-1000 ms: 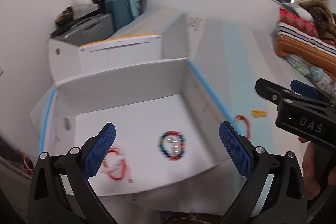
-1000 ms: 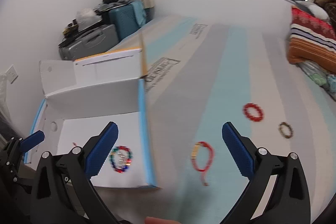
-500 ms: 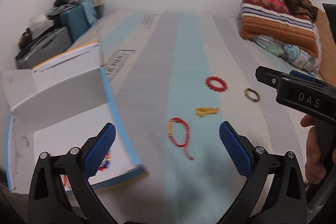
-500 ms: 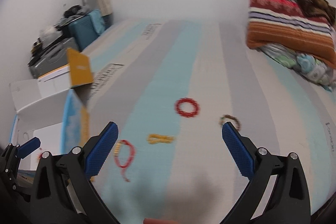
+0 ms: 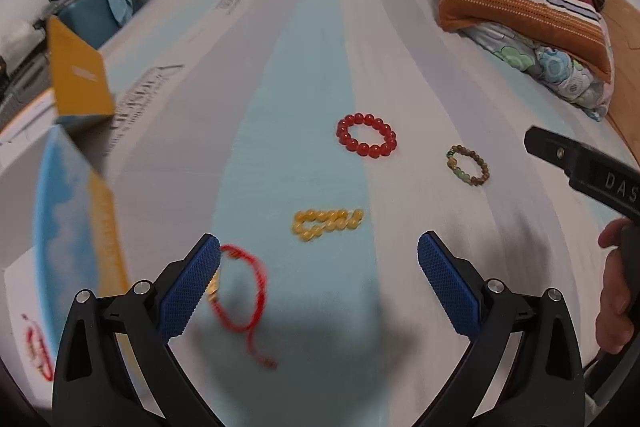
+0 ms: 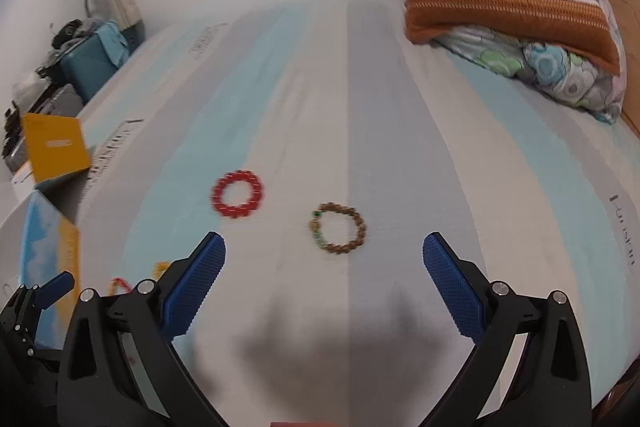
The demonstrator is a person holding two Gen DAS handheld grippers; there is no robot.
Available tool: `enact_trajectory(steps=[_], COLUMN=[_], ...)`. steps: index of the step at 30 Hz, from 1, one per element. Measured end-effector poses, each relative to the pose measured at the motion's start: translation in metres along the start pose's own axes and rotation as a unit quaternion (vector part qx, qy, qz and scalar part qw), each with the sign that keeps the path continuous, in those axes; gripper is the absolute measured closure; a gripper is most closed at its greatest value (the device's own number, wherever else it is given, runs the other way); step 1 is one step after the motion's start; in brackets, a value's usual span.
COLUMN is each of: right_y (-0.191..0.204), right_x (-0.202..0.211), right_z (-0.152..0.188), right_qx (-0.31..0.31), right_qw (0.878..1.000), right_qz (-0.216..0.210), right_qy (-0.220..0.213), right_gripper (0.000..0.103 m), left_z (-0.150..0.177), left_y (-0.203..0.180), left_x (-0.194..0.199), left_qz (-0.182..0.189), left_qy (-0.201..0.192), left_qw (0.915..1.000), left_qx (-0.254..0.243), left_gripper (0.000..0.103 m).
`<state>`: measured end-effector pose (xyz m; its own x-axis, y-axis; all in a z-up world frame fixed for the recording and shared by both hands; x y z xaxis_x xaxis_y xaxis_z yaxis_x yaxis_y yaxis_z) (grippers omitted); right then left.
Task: Organize jewelry
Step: 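Move both grippers back over the bed toward the remaining bracelets, then grasp the yellow bead bracelet with the left gripper while the right gripper grasps the wooden bead bracelet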
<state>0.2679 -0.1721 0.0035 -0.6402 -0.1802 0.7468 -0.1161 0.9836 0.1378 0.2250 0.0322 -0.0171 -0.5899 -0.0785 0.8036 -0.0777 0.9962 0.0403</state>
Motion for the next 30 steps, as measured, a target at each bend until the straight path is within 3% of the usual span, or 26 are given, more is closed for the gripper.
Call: enact_trajectory(steps=[4,12,20,25,30], right_y=[-0.016,-0.032,-0.035,-0.038,-0.038], right_x=[-0.035,-0.09,-0.115,-0.119,-0.119], right_z=[-0.001,0.003,0.008,0.01,0.012], right_qx=[0.004,-0.006,-0.016,-0.026,-0.022], right_qw=[1.0,0.998,0.995,0.995,0.995], right_qz=[0.014,0.011,0.005,0.008,0.021], right_qy=[0.017,0.069,0.095,0.098,0.097], right_gripper=[0.008,0.019,0.034,0.044,0.058], left_z=[-0.011,-0.012,-0.01,-0.008,-0.006], left_y=[-0.002,0.002,0.006,0.004,-0.006], left_x=[-0.03,-0.082,-0.1,-0.099,-0.098], left_qz=[-0.004,-0.003,0.003,-0.001,-0.006], left_qy=[0.021,0.062,0.08,0.079,0.08], left_qw=[0.9998,0.998,0.9968,0.9969,0.9964], left_qx=[-0.002,0.002,0.004,-0.004,-0.027], left_gripper=[0.006,0.009,0.016,0.027,0.048])
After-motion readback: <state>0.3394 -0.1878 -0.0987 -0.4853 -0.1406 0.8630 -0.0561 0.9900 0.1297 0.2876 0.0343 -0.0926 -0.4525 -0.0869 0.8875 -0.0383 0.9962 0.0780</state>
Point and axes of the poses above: each gripper's, at about its wrist camera, not at the fingertips, and x roughly against the way its jaws point, y to its left, z to its underside, the point moved 2 cm from there along -x, roughly the way its jaws point, and after that the axes turned 5 degrees about -z, right-handed, at the moved point
